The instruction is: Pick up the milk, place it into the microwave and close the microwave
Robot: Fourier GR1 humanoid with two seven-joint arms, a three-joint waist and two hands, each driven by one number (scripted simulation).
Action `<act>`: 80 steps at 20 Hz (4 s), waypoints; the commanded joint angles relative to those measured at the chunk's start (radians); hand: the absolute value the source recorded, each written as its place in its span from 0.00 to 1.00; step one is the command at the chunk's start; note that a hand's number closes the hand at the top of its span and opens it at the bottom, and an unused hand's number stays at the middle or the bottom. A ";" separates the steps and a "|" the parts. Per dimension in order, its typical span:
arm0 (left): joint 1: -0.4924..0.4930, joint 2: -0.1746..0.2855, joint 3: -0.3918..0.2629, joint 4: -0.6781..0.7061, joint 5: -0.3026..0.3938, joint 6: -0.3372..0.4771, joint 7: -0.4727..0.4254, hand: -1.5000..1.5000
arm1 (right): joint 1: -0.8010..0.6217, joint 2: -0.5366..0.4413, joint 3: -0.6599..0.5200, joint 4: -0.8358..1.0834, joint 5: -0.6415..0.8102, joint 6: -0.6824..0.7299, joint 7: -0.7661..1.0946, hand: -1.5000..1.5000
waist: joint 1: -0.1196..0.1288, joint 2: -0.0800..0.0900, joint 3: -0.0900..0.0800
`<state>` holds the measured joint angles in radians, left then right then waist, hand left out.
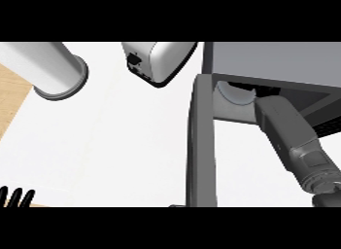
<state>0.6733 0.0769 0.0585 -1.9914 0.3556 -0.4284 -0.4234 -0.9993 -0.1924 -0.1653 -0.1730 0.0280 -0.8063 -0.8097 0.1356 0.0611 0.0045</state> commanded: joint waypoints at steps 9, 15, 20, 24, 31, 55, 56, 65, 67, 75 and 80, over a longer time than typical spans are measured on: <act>-0.035 0.017 0.015 0.007 -0.002 -0.009 -0.006 0.00 | 0.107 -0.103 0.033 0.168 0.083 -0.348 0.232 0.00 | 0.027 0.047 -0.016; -0.066 0.031 0.014 0.007 -0.018 -0.010 0.003 0.00 | 0.106 -0.083 0.152 0.171 0.208 -0.419 0.428 0.00 | 0.060 0.031 -0.009; -0.097 0.018 0.004 0.042 -0.021 -0.001 0.008 0.00 | -0.029 -0.006 0.192 0.153 0.244 -0.141 0.273 0.00 | 0.051 0.017 0.003; -0.095 0.034 0.031 0.052 -0.006 -0.007 0.007 0.00 | -0.029 0.034 0.202 0.155 0.254 -0.090 0.255 0.00 | 0.051 0.015 0.003; -0.082 0.042 0.031 0.044 -0.017 -0.020 -0.001 0.00 | -0.051 0.071 0.171 0.132 0.222 0.032 0.244 0.00 | 0.032 0.004 0.003; 0.015 -0.026 -0.010 0.018 -0.075 -0.022 -0.036 0.00 | 0.222 0.121 -0.061 0.032 -0.003 0.495 -0.168 0.00 | -0.083 -0.042 -0.001; 0.038 -0.027 -0.005 0.001 -0.066 -0.026 -0.040 0.00 | 0.224 0.137 -0.075 0.018 -0.015 0.476 -0.195 0.00 | -0.081 -0.043 -0.001; 0.014 -0.048 -0.053 -0.041 -0.135 0.017 0.051 0.00 | 0.375 0.144 -0.038 -0.017 -0.004 0.705 -0.289 0.00 | -0.119 -0.055 -0.003; 0.029 -0.041 -0.071 -0.076 -0.130 0.008 0.090 0.00 | 0.396 0.135 -0.012 -0.051 0.008 0.736 -0.242 0.00 | -0.131 -0.062 -0.004; -0.031 -0.025 -0.047 0.040 -0.155 -0.029 0.062 0.00 | 0.594 0.079 0.004 -0.253 -0.024 0.773 -0.223 0.00 | -0.140 -0.065 -0.005; -0.049 -0.034 -0.169 0.060 -0.245 -0.071 0.051 0.00 | 0.726 0.076 0.025 -0.426 -0.038 0.753 -0.191 1.00 | -0.156 -0.071 -0.007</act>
<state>0.6267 0.0461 -0.0475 -1.9316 0.1616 -0.4791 -0.3744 -0.3536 -0.1161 -0.1557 -0.4709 0.0027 -0.0571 -1.0157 -0.0121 -0.0052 -0.0012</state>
